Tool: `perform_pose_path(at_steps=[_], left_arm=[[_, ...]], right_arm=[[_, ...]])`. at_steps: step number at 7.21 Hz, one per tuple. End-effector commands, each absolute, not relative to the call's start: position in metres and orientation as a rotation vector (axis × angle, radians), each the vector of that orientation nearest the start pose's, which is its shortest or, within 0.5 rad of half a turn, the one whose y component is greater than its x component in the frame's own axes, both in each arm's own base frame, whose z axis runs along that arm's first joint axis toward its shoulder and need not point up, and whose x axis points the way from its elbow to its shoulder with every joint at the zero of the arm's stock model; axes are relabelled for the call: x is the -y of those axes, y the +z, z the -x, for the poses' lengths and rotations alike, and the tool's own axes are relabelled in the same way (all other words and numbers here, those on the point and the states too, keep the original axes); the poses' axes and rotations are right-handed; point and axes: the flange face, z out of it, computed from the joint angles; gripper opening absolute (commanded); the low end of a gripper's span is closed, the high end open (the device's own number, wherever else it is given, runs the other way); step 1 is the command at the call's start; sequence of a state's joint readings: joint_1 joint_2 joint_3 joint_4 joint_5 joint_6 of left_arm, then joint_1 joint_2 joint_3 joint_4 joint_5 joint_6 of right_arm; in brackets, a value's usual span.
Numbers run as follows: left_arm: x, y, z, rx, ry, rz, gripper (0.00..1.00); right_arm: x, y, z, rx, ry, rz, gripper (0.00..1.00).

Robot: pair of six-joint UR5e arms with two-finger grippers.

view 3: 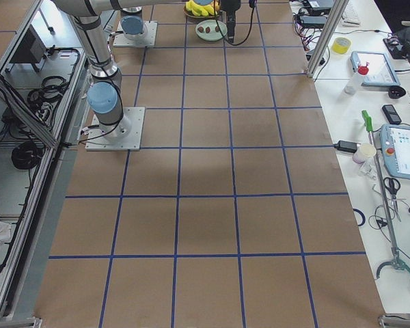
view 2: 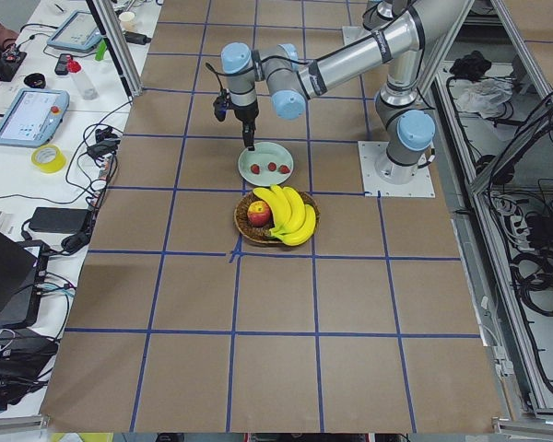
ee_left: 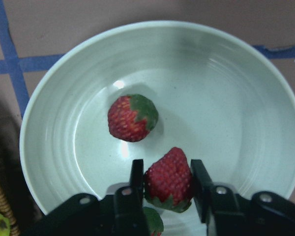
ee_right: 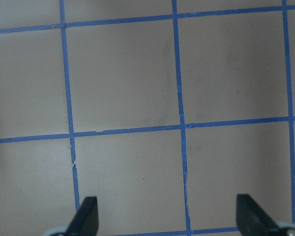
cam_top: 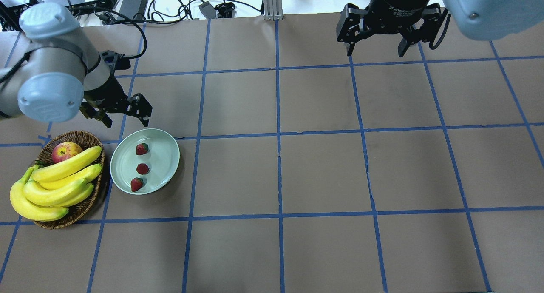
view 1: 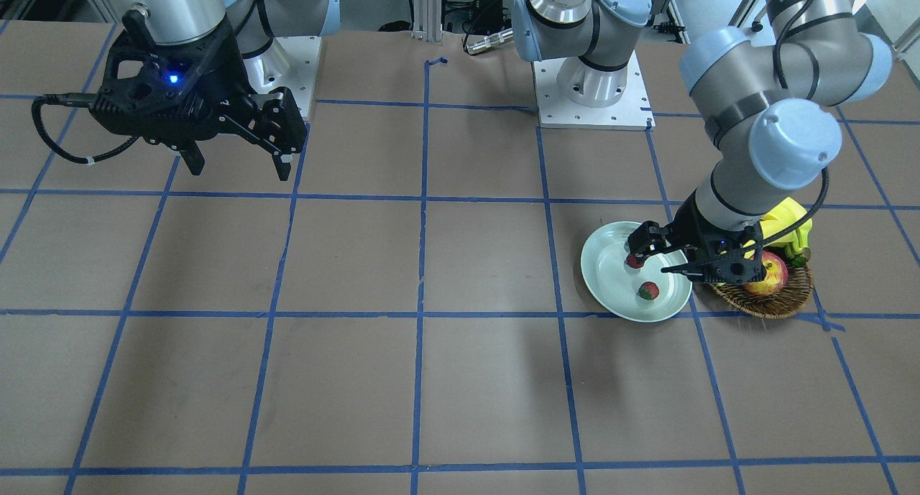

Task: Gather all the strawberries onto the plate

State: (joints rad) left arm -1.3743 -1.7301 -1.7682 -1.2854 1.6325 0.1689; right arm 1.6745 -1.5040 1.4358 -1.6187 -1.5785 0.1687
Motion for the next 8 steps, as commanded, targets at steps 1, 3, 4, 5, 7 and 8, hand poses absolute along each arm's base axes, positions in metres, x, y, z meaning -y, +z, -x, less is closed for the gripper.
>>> perform_pose_path(at_steps=[1,3,4,5,7,8], left_arm=[[0.529,0.422,0.064,-3.079,-0.05,0.112,1.0],[0.503,0.501,0.122,-3.011,-0.096,0.022,1.0],[0.487,0.526,0.145,-3.006,-0.169,-0.025,1.0],[0.476,0.536,0.166,-3.055,-0.211,-0.077,1.0],[0.485,0.528,0.172,-3.07,-0.245,-0.09,1.0],[0.483,0.527,0.172,-3.073,-0.242,-0.096,1.0]], right_arm=[[0.514,0.526,-0.186,-3.126,-0.185,-0.101,1.0],[0.513,0.526,-0.186,-3.127,-0.182,-0.101,1.0],[0.513,0.526,-0.186,-3.127,-0.183,-0.101,1.0],[0.513,0.526,-0.186,-3.127,-0.183,-0.101,1.0],[0.513,0.526,-0.186,-3.127,-0.183,-0.101,1.0],[0.514,0.525,-0.186,-3.127,-0.18,-0.101,1.0]])
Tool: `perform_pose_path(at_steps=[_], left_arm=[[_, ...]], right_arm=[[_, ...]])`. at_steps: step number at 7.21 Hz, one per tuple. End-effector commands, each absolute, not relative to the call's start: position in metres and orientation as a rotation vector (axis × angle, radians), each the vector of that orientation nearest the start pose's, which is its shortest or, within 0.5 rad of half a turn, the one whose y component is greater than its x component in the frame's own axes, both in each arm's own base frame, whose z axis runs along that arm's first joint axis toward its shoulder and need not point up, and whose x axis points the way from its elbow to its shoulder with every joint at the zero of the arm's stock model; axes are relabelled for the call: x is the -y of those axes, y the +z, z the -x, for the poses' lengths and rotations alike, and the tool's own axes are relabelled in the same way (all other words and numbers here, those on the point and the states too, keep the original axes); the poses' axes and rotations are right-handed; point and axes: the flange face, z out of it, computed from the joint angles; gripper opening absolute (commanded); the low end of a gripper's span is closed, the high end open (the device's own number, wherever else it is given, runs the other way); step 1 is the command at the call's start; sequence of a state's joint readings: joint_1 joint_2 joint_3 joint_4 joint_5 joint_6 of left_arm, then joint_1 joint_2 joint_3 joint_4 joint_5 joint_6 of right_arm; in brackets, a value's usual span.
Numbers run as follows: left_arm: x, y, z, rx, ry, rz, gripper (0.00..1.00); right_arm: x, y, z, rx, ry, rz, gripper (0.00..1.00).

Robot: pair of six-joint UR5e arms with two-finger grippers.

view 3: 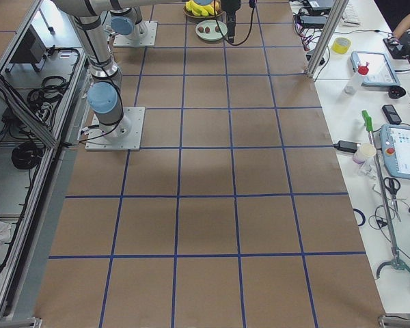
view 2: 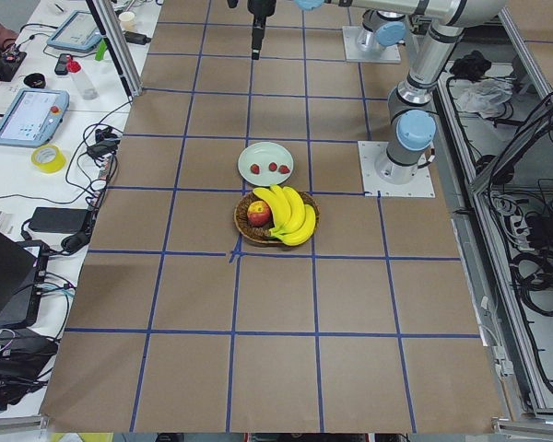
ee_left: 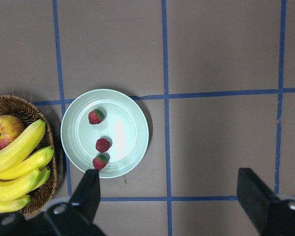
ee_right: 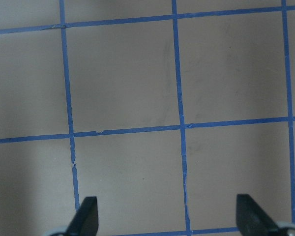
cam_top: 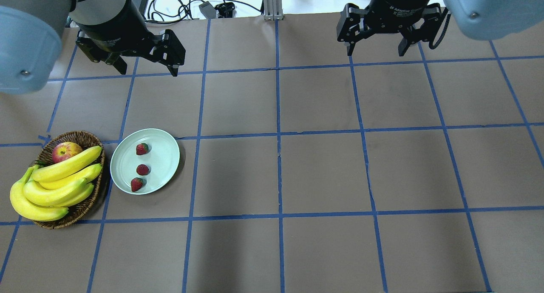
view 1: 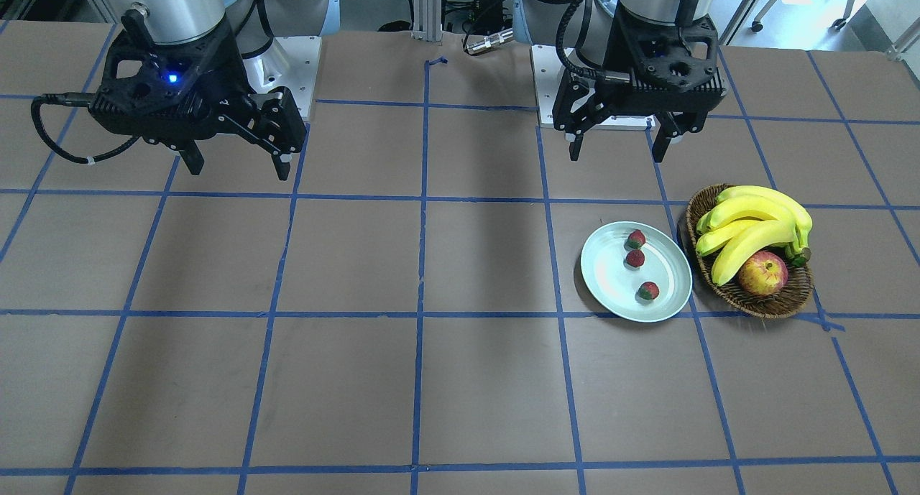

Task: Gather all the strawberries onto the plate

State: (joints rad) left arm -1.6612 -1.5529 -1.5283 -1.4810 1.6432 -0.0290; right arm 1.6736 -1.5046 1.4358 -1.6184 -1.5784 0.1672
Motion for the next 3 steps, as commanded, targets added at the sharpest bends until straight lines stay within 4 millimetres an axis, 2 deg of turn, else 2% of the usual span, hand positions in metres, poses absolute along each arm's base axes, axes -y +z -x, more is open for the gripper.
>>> perform_pose_path(at_steps=[1,3], left_arm=[[0.4817,0.5282,0.1725,-3.074,-0.247,-0.091,1.0],[0.4797,0.529,0.1714,-3.075,-0.243,-0.065,1.0]], right_arm=[[0.514,0.5255,-0.1863,-3.127,-0.18,-0.101,1.0],[0.5135,0.5263,-0.1862,-3.127,-0.183,-0.101,1.0]])
